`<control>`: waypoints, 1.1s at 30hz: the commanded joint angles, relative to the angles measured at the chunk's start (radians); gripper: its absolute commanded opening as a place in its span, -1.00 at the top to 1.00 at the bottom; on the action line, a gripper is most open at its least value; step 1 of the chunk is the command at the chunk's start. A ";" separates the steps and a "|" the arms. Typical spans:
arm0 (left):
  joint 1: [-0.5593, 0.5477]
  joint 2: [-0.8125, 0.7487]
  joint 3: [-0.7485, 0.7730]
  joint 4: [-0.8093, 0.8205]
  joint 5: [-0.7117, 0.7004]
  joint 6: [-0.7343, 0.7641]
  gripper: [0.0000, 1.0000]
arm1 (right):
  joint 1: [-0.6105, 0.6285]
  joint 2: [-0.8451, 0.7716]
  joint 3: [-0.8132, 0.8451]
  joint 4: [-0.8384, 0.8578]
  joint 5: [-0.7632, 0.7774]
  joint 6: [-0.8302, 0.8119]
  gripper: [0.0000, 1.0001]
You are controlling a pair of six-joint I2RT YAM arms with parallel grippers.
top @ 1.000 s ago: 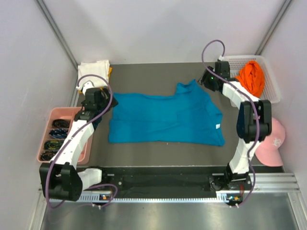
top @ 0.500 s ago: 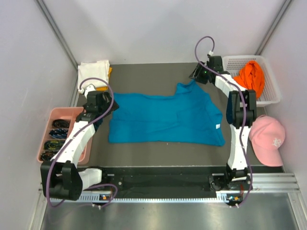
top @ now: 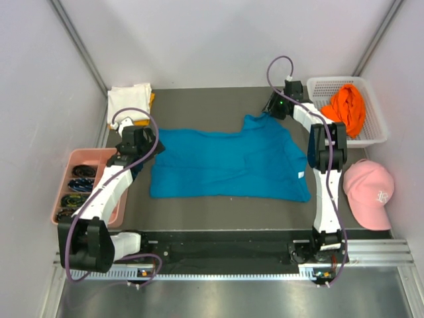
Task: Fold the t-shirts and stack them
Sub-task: Grap the side of the flattened tshirt furthest away from the robot with both arms
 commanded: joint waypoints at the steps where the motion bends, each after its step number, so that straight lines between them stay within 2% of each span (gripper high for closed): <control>1: 0.000 0.003 -0.016 0.048 -0.013 0.010 -0.95 | -0.005 0.008 0.056 0.009 0.040 -0.005 0.02; 15: 0.000 0.012 -0.019 0.042 -0.033 0.014 -0.95 | -0.005 0.086 0.147 -0.020 0.030 -0.003 0.06; 17: 0.000 0.015 -0.019 0.044 -0.035 0.014 -0.95 | -0.005 0.088 0.150 -0.022 0.030 -0.003 0.20; 18: 0.000 0.015 -0.019 0.045 -0.033 0.013 -0.96 | -0.005 0.088 0.150 -0.023 0.032 -0.003 0.37; 20: 0.000 0.023 -0.020 0.045 -0.030 0.013 -0.96 | -0.005 0.086 0.145 -0.023 0.035 -0.003 0.56; 26: 0.000 0.032 -0.022 0.050 -0.031 0.013 -0.96 | -0.007 0.077 0.127 -0.017 0.038 -0.006 1.00; 33: 0.000 0.092 0.010 0.149 -0.050 0.030 -0.98 | -0.007 0.066 0.109 -0.013 0.033 -0.008 1.00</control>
